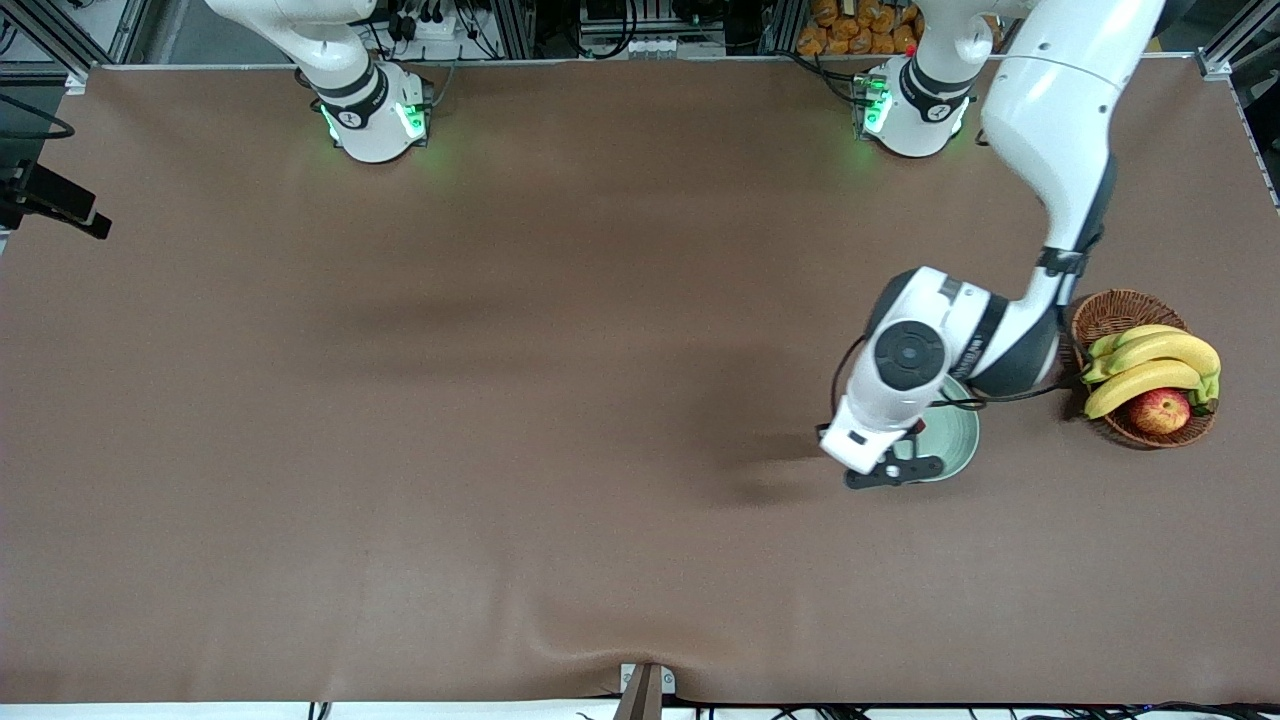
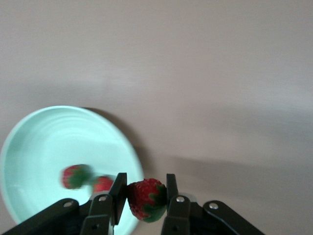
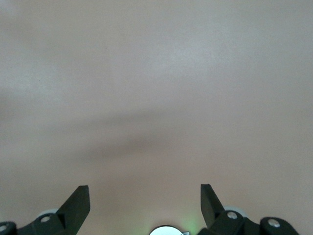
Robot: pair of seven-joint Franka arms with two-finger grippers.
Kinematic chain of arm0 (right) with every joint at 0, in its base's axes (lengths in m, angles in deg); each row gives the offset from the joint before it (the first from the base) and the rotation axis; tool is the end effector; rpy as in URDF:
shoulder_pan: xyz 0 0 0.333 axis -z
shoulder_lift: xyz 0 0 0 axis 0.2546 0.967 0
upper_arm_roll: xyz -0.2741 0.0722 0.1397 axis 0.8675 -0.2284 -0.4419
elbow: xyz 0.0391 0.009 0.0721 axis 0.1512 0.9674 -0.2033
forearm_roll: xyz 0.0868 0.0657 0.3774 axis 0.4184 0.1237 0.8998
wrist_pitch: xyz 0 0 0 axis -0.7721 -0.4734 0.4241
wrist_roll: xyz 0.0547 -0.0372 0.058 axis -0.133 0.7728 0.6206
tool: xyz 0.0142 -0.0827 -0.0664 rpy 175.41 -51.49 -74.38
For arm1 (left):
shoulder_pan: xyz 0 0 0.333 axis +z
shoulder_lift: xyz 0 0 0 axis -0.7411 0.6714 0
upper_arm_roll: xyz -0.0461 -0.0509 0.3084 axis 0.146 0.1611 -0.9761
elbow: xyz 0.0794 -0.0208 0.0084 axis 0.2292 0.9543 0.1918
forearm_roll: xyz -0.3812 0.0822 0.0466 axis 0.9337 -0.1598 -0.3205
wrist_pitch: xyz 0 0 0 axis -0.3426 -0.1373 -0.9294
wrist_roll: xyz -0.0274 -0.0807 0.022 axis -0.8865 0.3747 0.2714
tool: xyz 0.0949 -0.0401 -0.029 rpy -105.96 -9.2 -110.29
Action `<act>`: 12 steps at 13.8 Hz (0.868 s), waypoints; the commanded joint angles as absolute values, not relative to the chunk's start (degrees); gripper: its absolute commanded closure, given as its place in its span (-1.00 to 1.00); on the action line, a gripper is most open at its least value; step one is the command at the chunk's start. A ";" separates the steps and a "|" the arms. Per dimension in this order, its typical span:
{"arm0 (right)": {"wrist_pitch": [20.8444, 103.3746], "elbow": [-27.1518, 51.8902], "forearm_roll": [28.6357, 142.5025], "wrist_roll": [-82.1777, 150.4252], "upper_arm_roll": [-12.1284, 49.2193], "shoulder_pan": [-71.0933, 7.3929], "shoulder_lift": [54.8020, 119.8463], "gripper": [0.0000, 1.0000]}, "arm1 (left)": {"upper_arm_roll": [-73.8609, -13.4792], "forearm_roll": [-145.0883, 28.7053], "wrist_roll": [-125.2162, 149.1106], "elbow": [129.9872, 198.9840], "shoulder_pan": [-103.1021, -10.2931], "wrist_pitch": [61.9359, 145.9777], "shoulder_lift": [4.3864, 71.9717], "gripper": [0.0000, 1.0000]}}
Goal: Collect all strawberries into plate
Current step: 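Carry the held strawberry over the green plate with the left gripper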
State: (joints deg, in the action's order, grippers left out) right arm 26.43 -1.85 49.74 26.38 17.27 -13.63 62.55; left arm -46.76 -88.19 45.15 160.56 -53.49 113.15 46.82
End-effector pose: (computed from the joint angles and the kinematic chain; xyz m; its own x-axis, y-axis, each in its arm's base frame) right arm 0.5266 -0.0470 0.6649 0.9887 -0.1356 -0.0645 -0.1370 -0.9904 -0.0177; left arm 0.6436 -0.2102 0.2639 0.9884 0.1427 0.0513 0.1486 -0.9793 -0.1373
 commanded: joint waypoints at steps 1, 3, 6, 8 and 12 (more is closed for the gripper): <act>25.50 -3.07 49.16 25.22 16.88 -13.43 62.89 -1.00 | -45.91 -89.33 41.47 165.49 -48.28 115.11 43.94 0.89; 25.59 -3.07 49.08 25.22 16.88 -13.52 62.89 -1.00 | -45.91 -89.33 38.73 165.76 -45.99 115.64 44.11 0.88; 25.59 -3.07 49.08 25.14 16.88 -13.43 62.89 -1.00 | -45.91 -89.33 36.52 166.55 -43.96 117.30 45.07 0.86; 25.59 -3.07 49.16 25.22 16.88 -13.43 62.89 -1.00 | -46.00 -89.33 36.26 167.25 -42.99 119.24 45.86 0.82; 25.59 -3.07 49.16 25.14 16.88 -13.52 62.89 -1.00 | -45.91 -89.33 31.61 167.25 -39.48 121.44 47.80 0.26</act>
State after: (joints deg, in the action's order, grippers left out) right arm 26.41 -1.85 49.74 26.23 17.26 -13.63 62.55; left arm -46.63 -88.22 33.71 166.69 -41.58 119.84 47.46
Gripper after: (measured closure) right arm 0.000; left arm 0.634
